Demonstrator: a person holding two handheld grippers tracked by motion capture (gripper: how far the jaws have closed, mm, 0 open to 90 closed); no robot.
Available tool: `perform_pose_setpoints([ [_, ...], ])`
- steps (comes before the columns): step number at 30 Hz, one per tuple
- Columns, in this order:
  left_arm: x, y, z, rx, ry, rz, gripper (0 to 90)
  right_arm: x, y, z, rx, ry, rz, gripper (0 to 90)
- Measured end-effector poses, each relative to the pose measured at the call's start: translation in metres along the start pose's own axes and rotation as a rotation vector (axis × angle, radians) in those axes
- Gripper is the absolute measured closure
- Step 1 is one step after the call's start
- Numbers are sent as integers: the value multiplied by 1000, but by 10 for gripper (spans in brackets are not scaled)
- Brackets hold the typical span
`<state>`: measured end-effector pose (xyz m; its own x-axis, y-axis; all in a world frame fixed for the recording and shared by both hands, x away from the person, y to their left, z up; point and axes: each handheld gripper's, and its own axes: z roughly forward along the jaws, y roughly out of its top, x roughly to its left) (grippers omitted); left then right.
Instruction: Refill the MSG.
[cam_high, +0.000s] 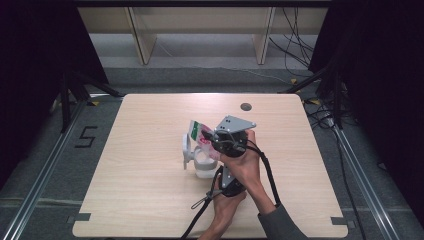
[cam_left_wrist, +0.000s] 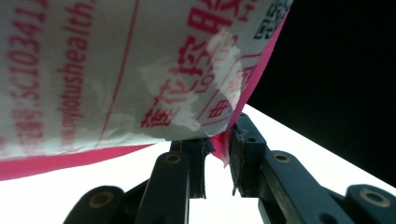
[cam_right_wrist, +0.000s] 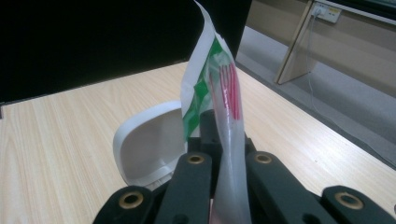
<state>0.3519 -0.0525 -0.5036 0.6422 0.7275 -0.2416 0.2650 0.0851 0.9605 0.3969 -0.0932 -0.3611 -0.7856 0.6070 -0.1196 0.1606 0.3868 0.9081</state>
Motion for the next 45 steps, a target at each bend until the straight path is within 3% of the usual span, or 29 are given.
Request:
perform_pose_setpoints([
  [3,-1,0,1,-6,2,-3,770,1,0,0,11,15,7,900],
  [4,-1,0,0,-4,2,-1,770,1,0,0,0,1,-11,900],
  [15,0,0,0,-2,0,3,770,1,0,-2,13,10,23,900],
  [19,0,0,0,-3,3,-1,770,-2,0,0,-7,0,-10,900],
  [20,0,0,0,-5,1,-1,770,0,0,-2,9,12,23,900],
  [23,1,0,-1,1,4,2,770,1,1,-2,15,24,24,900],
  [24,1,0,-1,0,4,0,770,0,0,0,-9,7,8,900],
  [25,1,0,-1,0,4,0,770,1,0,-1,8,11,29,900],
  [29,1,0,-1,2,4,1,770,0,1,-1,6,19,8,900],
  [45,1,0,-1,-2,3,-2,769,2,0,-1,13,18,30,900],
])
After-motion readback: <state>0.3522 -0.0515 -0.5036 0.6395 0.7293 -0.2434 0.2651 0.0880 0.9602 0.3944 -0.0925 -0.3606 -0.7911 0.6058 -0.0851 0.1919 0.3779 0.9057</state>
